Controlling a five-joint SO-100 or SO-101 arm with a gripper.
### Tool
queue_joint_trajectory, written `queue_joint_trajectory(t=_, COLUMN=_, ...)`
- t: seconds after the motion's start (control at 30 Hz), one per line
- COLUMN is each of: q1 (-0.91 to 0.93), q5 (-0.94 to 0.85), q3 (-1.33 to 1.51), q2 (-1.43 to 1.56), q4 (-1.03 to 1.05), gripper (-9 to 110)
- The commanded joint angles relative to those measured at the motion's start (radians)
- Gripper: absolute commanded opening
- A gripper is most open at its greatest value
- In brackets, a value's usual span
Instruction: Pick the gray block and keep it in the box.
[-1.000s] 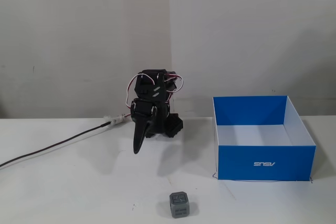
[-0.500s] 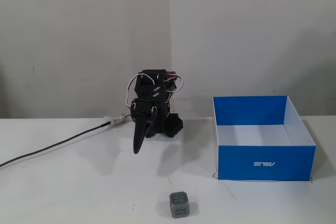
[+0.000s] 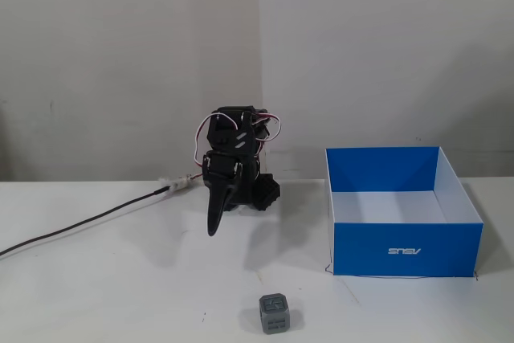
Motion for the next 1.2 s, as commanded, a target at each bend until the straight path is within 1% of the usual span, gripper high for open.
queue_joint_trajectory(t=0.0, q1=0.005, q5=0.003, q3=-0.034, q2=0.161, q4=0.011, gripper=0)
queue_joint_trajectory(t=0.13, q1=-0.041, q5=0.012, q3=-0.172, q2=0.144, q4=0.08, gripper=0)
queue_joint_trajectory(t=0.2, q1=-0.048, q5=0.014, q3=-0.236, q2=0.055, q4=0.052, gripper=0)
queue_joint_trajectory(t=0.33, q1=-0.075, q5=0.061, q3=-0.454, q2=-0.318, q4=-0.029, gripper=0)
queue_joint_trajectory(t=0.43, q1=-0.08, q5=0.078, q3=-0.592, q2=-0.669, q4=-0.06, gripper=0)
queue_joint_trajectory(t=0.57, q1=-0.086, q5=0.078, q3=-0.724, q2=-0.954, q4=-0.092, gripper=0)
queue_joint_trajectory(t=0.63, q1=-0.104, q5=0.086, q3=-0.81, q2=-1.141, q4=-0.074, gripper=0)
queue_joint_trajectory(t=0.7, q1=-0.118, q5=0.086, q3=-0.934, q2=-1.353, q4=0.008, gripper=8)
queue_joint_trajectory(t=0.77, q1=-0.135, q5=0.086, q3=-0.977, q2=-1.453, q4=0.003, gripper=19)
queue_joint_trajectory(t=0.93, q1=-0.218, q5=0.092, q3=-0.966, q2=-1.506, q4=-0.057, gripper=26)
queue_joint_trajectory(t=1.03, q1=-0.27, q5=0.11, q3=-0.986, q2=-1.552, q4=-0.057, gripper=33)
queue_joint_trajectory(t=1.17, q1=-0.296, q5=0.127, q3=-1.098, q2=-1.724, q4=-0.058, gripper=35)
